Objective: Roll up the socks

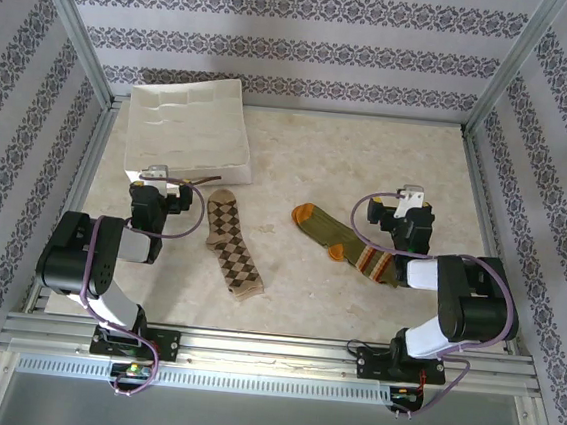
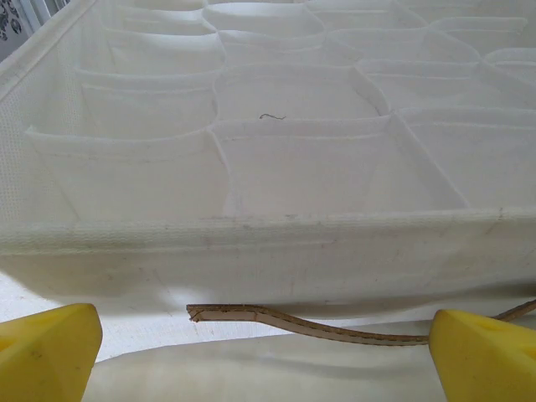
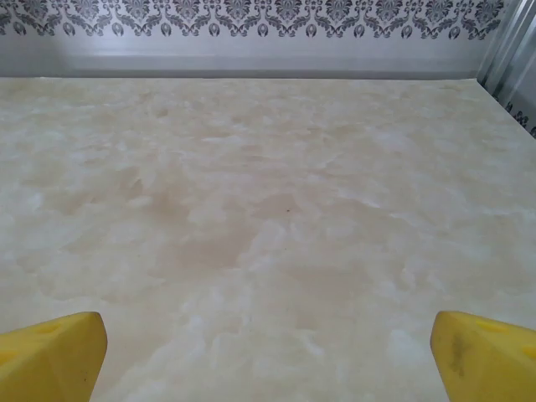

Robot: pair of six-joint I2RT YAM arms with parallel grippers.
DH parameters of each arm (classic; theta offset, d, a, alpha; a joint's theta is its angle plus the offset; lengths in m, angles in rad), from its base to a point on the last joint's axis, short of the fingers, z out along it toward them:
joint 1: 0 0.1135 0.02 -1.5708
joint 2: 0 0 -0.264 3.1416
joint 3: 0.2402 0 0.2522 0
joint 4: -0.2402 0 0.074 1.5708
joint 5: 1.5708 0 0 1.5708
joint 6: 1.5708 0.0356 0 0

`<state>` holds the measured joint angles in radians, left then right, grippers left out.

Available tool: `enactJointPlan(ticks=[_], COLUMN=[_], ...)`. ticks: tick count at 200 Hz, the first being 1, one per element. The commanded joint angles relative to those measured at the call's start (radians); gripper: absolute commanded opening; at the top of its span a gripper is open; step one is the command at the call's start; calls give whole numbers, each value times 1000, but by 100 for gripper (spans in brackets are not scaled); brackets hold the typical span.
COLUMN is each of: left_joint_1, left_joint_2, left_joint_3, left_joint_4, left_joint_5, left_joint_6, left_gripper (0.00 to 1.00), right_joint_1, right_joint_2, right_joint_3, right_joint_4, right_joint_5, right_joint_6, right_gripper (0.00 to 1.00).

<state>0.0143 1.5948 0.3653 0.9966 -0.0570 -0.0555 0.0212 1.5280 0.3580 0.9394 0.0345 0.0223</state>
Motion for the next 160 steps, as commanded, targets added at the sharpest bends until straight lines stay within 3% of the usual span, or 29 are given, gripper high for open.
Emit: enactJointPlan(ticks=[1,61,112,147,160], left_joint_1=[-7,-7,-7,-7,-27], left_joint_2=[-7,-6,-6,-13,-58], left_joint_3=[-5,-3,20,-3,-54], left_joint_4=[-3,-5,-47,-10,54], left_joint_5=[-11,-9,60,55,-12], left_joint_6=[17,19,46,46,52], left_gripper=[99,99,99,99,99], right_joint_1=[-9,-9,-14,-12,12], right_joint_2=[10,10,9,3,-49], right_joint_3=[12,13,12,-42,-77], right_joint_4=[33,32,32,109,138], right_joint_5=[-18,-19,-26,-12,46], right_joint_6=[8,8,11,16,-1], right_gripper=[98,98,98,98,98])
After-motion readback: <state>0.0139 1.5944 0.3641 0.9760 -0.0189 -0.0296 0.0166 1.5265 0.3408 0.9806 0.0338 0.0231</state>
